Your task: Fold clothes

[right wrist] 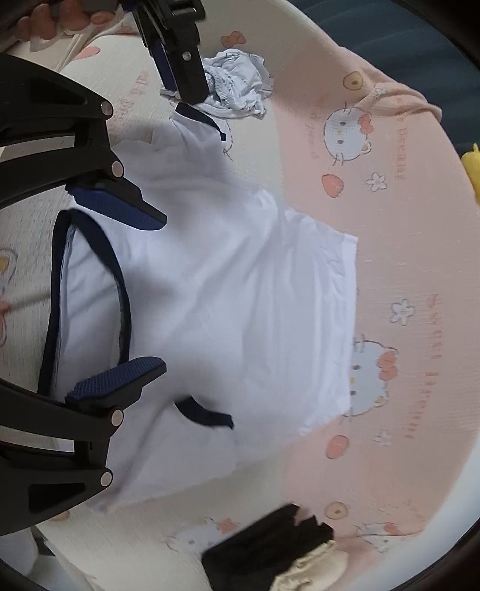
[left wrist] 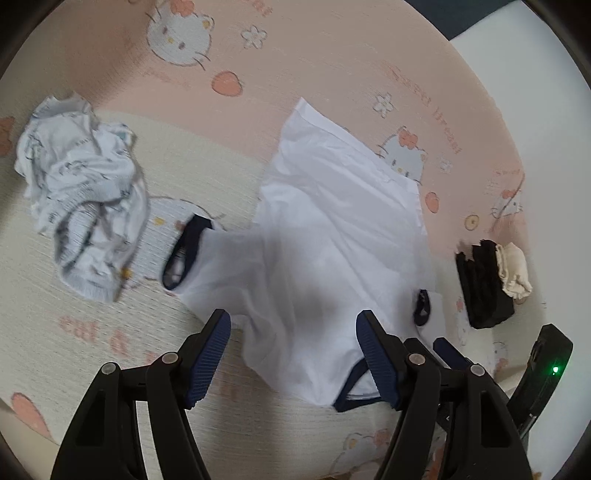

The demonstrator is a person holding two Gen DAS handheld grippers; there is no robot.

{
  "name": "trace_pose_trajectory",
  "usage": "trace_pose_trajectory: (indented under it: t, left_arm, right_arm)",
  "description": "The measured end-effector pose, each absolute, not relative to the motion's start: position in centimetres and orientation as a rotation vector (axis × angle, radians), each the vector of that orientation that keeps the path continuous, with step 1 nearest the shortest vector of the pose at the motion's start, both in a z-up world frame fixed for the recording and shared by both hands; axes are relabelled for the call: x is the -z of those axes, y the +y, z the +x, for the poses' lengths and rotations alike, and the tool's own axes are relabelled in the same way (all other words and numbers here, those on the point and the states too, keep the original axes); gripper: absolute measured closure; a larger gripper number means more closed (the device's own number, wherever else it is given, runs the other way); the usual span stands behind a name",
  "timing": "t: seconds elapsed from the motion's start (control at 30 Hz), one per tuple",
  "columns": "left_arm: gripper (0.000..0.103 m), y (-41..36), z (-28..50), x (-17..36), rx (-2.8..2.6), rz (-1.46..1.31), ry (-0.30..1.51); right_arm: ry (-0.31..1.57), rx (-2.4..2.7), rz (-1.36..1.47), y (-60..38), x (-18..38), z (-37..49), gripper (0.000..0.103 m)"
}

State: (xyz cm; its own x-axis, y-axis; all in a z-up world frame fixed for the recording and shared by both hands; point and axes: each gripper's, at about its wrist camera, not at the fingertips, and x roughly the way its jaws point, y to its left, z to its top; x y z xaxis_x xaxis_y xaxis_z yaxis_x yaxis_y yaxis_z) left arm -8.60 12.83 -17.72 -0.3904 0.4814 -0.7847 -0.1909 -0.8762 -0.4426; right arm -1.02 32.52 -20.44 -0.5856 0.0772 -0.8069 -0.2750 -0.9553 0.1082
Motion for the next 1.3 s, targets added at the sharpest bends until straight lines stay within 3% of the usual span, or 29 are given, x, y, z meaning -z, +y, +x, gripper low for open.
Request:
trace_pose_trajectory:
  t: [0.13,0.4,0.83,0.97,1.3]
  left_arm:
    - [0.034,11.6,-8.8,17.8,-2.299,-1.445,-0.419]
    - [0.034,8.2,-9.6,19.6,-2.195,-1.494,-0.685]
    - [0.034,7.2,-11.7,23.1,-2.066,-1.566,-0.800]
    - [0.034,6.9,-12.1,24.1,-2.068,-1.586,-0.842]
    - [0.034,6.5,-12.5,25.9,-2.081,-1.619,-0.912]
  right_arm:
    - [0.326,-2.637,-1.319,31.4,20.5,-1.4,0.032]
    - [0.135,-2.689,-1.353,28.0,21.2,-1.1,0.033]
    - [0.082,-2.687,-1.643,24.0,25.2,-1.6,0.033]
    - [-0.035,-2.693,-1.658,22.4,25.6,-1.6,0.033]
    - [-0.112,-2.709,-1.652,21.4,26.0,-1.6,0.033]
